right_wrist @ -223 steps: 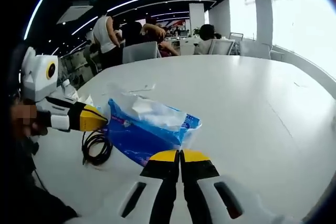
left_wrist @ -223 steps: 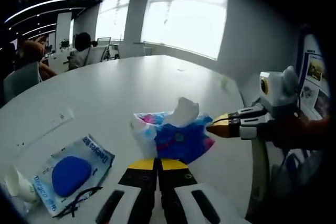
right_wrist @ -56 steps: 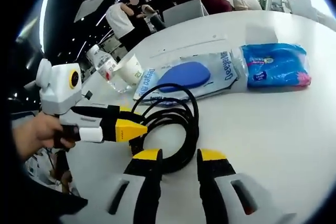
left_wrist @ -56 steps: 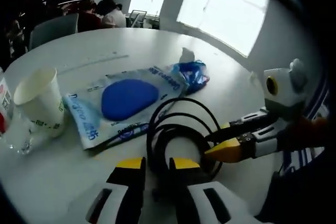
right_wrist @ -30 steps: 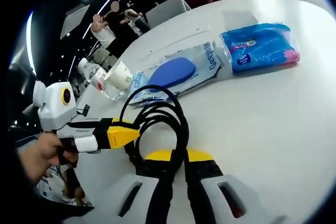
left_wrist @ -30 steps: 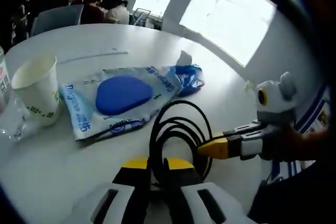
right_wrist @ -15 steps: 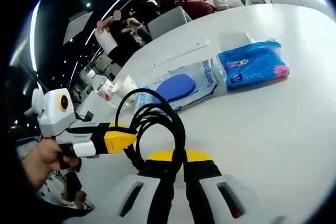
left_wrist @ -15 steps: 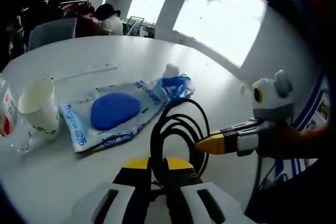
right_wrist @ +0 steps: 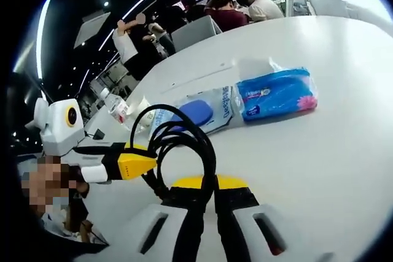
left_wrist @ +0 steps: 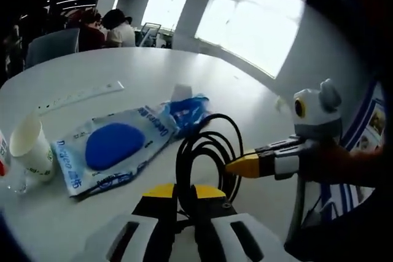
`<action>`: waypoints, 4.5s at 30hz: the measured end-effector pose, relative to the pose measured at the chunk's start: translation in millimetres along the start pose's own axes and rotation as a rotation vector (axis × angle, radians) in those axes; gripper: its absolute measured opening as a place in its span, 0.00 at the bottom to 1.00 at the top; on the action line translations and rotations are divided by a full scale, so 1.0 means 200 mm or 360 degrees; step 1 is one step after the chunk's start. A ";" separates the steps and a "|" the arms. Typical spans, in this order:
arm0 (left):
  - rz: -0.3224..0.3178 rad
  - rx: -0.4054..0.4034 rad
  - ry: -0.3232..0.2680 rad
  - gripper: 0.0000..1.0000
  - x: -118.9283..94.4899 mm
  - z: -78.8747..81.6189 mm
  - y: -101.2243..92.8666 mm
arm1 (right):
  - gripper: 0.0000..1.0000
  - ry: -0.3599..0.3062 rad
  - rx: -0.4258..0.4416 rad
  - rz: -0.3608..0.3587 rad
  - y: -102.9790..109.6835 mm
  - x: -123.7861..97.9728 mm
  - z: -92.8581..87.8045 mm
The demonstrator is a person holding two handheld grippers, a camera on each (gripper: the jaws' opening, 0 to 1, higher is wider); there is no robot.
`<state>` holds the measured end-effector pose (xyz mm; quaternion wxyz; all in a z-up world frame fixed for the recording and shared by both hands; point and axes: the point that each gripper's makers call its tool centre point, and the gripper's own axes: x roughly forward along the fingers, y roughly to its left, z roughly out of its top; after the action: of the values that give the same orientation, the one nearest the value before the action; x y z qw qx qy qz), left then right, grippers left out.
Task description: Arrange the tabletop items into an orderly group along one side of the table until the central work area is clear of visible clutter.
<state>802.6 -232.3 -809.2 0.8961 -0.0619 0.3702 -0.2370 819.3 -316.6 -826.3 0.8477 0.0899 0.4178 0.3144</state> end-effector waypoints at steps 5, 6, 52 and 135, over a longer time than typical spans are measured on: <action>-0.0015 0.0001 0.0016 0.06 0.06 0.02 -0.03 | 0.00 0.0004 0.0003 -0.0027 -0.04 -0.03 0.01; -0.0022 -0.0001 0.0019 0.06 0.07 0.03 -0.04 | 0.00 0.0002 0.0002 -0.0035 -0.06 -0.03 0.03; 0.0054 0.0058 0.0042 0.18 0.29 0.03 0.01 | 0.24 0.0031 -0.0381 -0.0060 -0.24 0.09 0.08; 0.0499 -0.0025 -0.0272 1.00 -0.95 -0.35 0.39 | 1.00 -0.0207 -0.0664 0.0060 -0.15 -0.45 0.07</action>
<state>665.9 -69.9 -761.2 0.9498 -0.0304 0.2995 -0.0852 803.9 -393.7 -771.8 0.8670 -0.0596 0.2864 0.4033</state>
